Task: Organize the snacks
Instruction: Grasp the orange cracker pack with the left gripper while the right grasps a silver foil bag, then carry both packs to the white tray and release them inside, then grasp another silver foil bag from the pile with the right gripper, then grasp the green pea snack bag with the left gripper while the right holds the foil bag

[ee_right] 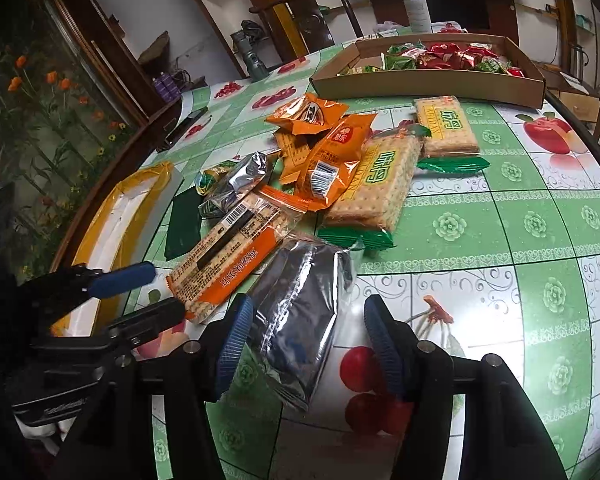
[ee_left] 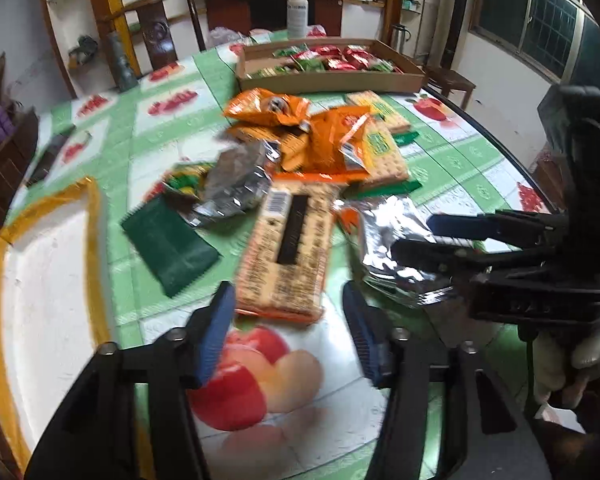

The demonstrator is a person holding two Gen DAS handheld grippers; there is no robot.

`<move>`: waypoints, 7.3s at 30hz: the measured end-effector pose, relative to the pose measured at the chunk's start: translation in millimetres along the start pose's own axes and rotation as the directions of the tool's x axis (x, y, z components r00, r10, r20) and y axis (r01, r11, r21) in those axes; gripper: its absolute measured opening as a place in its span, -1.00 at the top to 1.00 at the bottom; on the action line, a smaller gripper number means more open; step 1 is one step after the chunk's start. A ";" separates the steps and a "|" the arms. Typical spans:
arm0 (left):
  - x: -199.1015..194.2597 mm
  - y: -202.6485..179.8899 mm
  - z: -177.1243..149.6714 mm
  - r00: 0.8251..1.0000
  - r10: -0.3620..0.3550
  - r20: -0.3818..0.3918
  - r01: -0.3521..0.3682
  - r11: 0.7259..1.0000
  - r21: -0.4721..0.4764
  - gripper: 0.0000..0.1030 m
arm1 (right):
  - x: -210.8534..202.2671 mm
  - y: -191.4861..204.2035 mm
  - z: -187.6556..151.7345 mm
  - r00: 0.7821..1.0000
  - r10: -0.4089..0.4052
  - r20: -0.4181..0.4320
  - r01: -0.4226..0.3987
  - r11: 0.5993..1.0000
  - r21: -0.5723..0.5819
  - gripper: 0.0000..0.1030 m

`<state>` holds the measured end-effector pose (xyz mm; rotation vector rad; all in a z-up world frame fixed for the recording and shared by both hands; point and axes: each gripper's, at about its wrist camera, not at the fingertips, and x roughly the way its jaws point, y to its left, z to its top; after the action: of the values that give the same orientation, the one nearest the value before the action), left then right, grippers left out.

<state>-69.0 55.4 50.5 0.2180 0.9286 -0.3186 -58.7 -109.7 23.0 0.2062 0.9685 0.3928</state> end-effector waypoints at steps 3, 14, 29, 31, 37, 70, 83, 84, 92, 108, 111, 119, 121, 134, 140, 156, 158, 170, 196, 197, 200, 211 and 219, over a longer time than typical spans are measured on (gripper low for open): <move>8.7 0.4 10.8 0.999 0.041 0.008 -0.041 0.999 0.008 -0.21 | 10.0 8.5 2.8 0.999 -0.022 -0.027 0.022 1.000 -0.012 -0.19; 38.0 6.2 23.9 1.000 0.011 -0.008 -0.011 0.999 0.031 -0.22 | 18.3 5.0 6.5 0.997 -0.068 -0.025 0.068 0.998 -0.019 -0.13; 58.6 -30.3 25.0 0.998 0.040 -0.054 -0.033 0.990 0.135 -0.01 | -6.8 -29.3 2.3 0.999 0.045 -0.026 -0.043 0.995 0.092 -0.28; 53.6 -27.2 18.5 0.998 0.033 -0.046 -0.028 0.994 0.102 -0.01 | -3.4 -21.3 3.4 0.999 0.026 -0.032 -0.023 0.997 0.073 -0.28; 17.4 -11.5 -2.2 1.000 -0.004 0.024 0.005 0.999 -0.034 0.00 | 11.9 -1.2 5.6 0.996 -0.072 -0.047 0.075 0.995 0.067 -0.33; -73.2 208.5 -130.3 0.961 0.268 0.075 -0.170 0.779 -0.604 -0.01 | 20.3 190.7 -0.1 0.953 0.259 -0.157 -0.290 0.932 -0.219 0.59; -83.2 216.7 -142.6 0.963 0.255 0.083 -0.148 0.762 -0.630 -0.03 | 105.0 266.9 -22.6 0.912 0.266 -0.312 -0.353 0.897 -0.268 0.51; -88.5 215.3 -141.8 0.960 0.264 0.095 -0.147 0.762 -0.631 -0.04 | 104.9 269.6 -25.1 0.914 0.261 -0.311 -0.351 0.892 -0.285 0.48; -116.2 209.5 -140.8 0.951 0.237 0.200 -0.049 0.752 -0.657 -0.23 | 56.2 260.6 -23.0 0.942 0.259 -0.214 -0.324 0.866 -0.382 0.16; -109.4 167.2 -120.4 0.962 0.114 0.250 0.054 0.814 -0.578 -0.38 | 18.6 84.0 40.3 0.998 0.066 0.022 -0.065 0.998 -0.023 -0.08; -109.7 162.1 -119.1 0.963 0.104 0.249 0.057 0.824 -0.563 -0.38 | 33.0 81.0 57.2 0.999 0.043 0.029 -0.043 0.999 0.017 -0.08; -107.4 152.7 -118.1 0.964 0.081 0.252 0.068 0.844 -0.532 -0.38 | 85.4 112.2 105.9 0.999 -0.046 0.008 0.046 0.996 -0.075 -0.08; -105.0 150.8 -118.3 0.966 0.073 0.247 0.071 0.846 -0.528 -0.38 | 106.2 121.5 112.4 0.995 -0.098 -0.017 0.095 0.989 -0.117 -0.04; -97.6 139.9 -114.1 0.970 0.046 0.240 0.087 0.854 -0.512 -0.38 | 124.2 117.3 95.9 0.985 -0.119 -0.125 0.099 0.983 -0.156 0.27; -95.1 125.1 -107.9 0.973 0.027 0.230 0.091 0.870 -0.485 -0.38 | 67.5 92.7 67.3 0.996 0.028 -0.083 -0.038 0.992 -0.118 0.23; -96.9 97.1 -91.3 0.977 0.043 0.207 0.061 0.880 -0.471 -0.38 | 22.1 46.0 20.2 0.999 -0.032 0.030 0.030 0.997 0.065 -0.39; -95.3 94.7 -89.6 0.978 0.043 0.206 0.060 0.881 -0.469 -0.38 | 29.3 52.7 21.9 0.998 -0.055 0.022 0.053 0.996 0.072 -0.44; -86.4 77.1 -63.5 0.981 0.037 0.190 0.037 0.927 -0.374 -0.38 | 56.0 58.1 18.8 0.991 -0.133 0.010 0.133 0.991 0.013 -0.14; 62.0 41.8 12.5 0.992 0.076 -0.097 -0.090 0.985 -0.144 0.16 | 30.9 8.0 5.7 0.995 -0.019 0.102 0.010 0.996 0.094 -0.15; 61.8 40.9 12.6 0.994 0.066 -0.090 -0.078 0.986 -0.146 0.27 | 30.9 7.9 5.7 0.995 -0.019 0.101 0.010 0.996 0.093 -0.15; 60.0 37.4 10.7 0.995 0.073 -0.074 -0.083 0.986 -0.146 0.30 | 31.1 9.0 5.6 0.995 -0.022 0.102 0.013 0.996 0.089 -0.15; 0.8 44.4 -4.6 0.997 -0.023 0.069 0.041 0.962 -0.270 0.30 | 31.0 10.0 7.1 0.994 0.005 0.113 -0.015 0.996 0.086 -0.14; -55.6 92.7 -36.4 0.987 0.069 0.142 -0.012 0.929 -0.371 0.30 | 16.2 20.5 6.1 0.982 0.016 0.186 -0.025 0.999 0.046 -0.14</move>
<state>-93.8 163.0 78.7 -0.1332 0.8139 -0.1144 -50.2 -84.3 21.1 0.2919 0.7933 0.3621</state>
